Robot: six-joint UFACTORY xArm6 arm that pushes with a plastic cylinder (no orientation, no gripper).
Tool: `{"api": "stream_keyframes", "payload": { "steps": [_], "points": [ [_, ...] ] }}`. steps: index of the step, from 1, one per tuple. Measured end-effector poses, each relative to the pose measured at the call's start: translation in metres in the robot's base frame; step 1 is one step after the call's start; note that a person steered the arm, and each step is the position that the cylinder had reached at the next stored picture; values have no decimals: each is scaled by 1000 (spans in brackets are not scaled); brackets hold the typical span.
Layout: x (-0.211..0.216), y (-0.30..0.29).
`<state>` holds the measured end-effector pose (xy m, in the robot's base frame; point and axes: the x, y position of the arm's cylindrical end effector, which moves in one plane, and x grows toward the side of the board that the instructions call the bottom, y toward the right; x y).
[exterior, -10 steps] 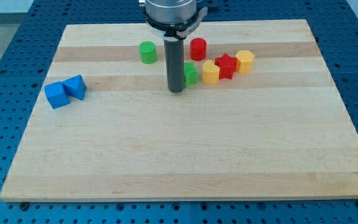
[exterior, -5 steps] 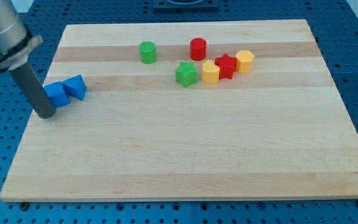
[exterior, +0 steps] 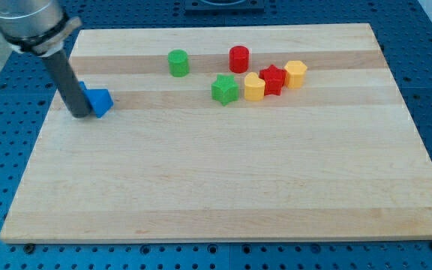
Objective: Drag the blue triangle towards the left side of the green star
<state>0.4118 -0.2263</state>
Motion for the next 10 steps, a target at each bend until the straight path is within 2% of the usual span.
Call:
{"api": "stream_keyframes", "payload": {
  "steps": [1, 2, 3, 4, 5, 6, 7, 9, 10],
  "points": [
    [-1, 48],
    [-1, 57],
    [-1, 12],
    [-24, -6],
    [-46, 30],
    [-48, 82],
    [-48, 103],
    [-48, 25],
    [-22, -2]
  ]
}}
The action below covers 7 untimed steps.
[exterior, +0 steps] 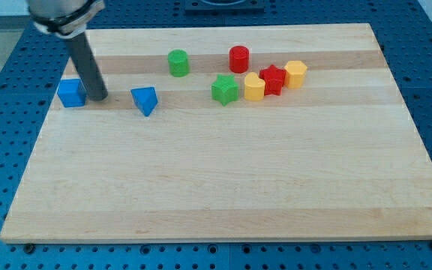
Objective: Drag the blue triangle towards the left side of the green star
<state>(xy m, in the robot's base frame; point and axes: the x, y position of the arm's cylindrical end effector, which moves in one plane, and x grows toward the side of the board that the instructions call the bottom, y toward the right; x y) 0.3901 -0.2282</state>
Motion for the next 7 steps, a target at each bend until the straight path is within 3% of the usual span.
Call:
{"api": "stream_keyframes", "payload": {
  "steps": [1, 4, 5, 7],
  "points": [
    [32, 0],
    [25, 109],
    [25, 102],
    [18, 35]
  ]
}}
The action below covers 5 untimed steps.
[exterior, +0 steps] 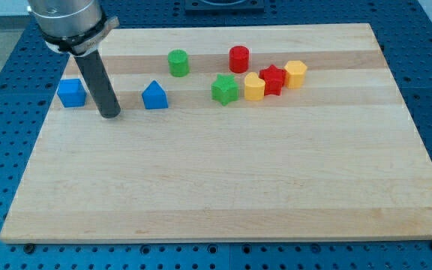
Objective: Drag the blue triangle towards the left side of the green star
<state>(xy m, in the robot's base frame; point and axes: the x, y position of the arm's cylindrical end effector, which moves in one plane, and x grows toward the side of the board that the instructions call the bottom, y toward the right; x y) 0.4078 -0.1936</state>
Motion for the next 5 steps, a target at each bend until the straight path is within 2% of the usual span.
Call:
{"api": "stream_keyframes", "payload": {
  "steps": [2, 3, 4, 5],
  "points": [
    [-12, 93],
    [-15, 110],
    [-15, 99],
    [-16, 59]
  ]
}}
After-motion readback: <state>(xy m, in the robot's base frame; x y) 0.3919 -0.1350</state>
